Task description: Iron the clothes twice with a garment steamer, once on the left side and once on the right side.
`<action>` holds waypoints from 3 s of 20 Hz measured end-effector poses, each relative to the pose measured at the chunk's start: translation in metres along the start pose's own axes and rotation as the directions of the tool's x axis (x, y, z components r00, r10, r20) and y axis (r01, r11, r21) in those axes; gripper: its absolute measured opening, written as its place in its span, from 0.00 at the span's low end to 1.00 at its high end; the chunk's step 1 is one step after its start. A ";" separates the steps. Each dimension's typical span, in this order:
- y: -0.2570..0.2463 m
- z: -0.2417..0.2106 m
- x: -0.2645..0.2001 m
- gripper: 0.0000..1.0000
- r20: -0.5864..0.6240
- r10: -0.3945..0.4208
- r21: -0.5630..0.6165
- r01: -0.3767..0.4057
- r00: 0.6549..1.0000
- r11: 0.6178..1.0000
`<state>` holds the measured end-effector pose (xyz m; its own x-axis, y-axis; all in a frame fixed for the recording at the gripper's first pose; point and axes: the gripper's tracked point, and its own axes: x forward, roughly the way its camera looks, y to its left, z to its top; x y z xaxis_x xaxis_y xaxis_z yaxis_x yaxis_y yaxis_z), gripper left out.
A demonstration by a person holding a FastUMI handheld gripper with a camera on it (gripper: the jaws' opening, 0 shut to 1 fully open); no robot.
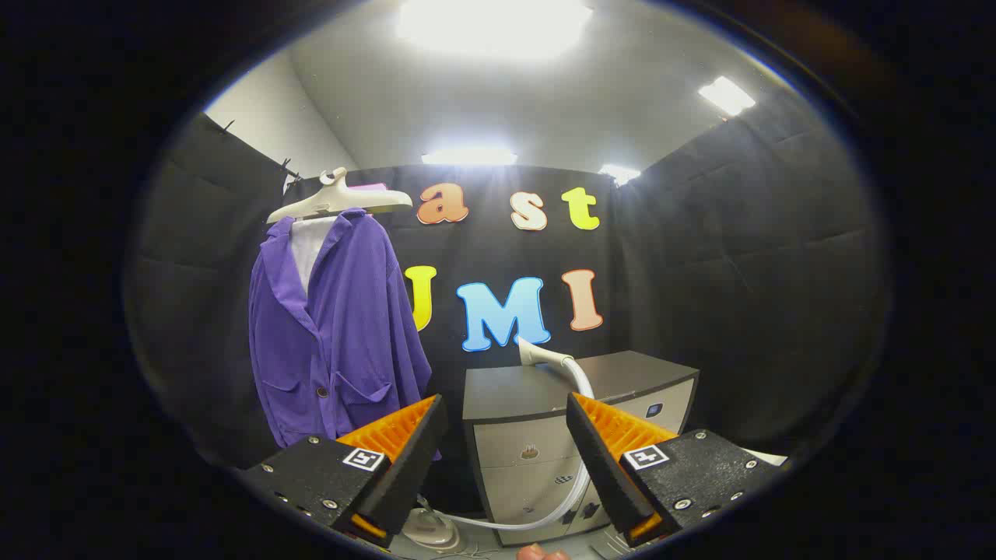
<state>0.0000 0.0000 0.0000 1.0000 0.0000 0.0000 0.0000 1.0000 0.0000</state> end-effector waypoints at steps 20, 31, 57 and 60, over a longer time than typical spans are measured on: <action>-0.002 -0.009 -0.012 0.95 -0.018 0.006 -0.021 -0.006 1.000 1.000; -0.030 0.021 0.026 0.95 0.005 -0.001 -0.052 0.002 1.000 0.999; -0.138 -0.040 0.406 0.94 -0.319 0.299 0.407 -0.156 0.899 0.900; -0.138 -0.067 0.428 0.94 -0.372 0.353 0.498 -0.136 0.858 0.856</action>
<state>0.4279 -0.1383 -0.0669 0.8583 0.3531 -0.3724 -0.1361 0.8563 0.4982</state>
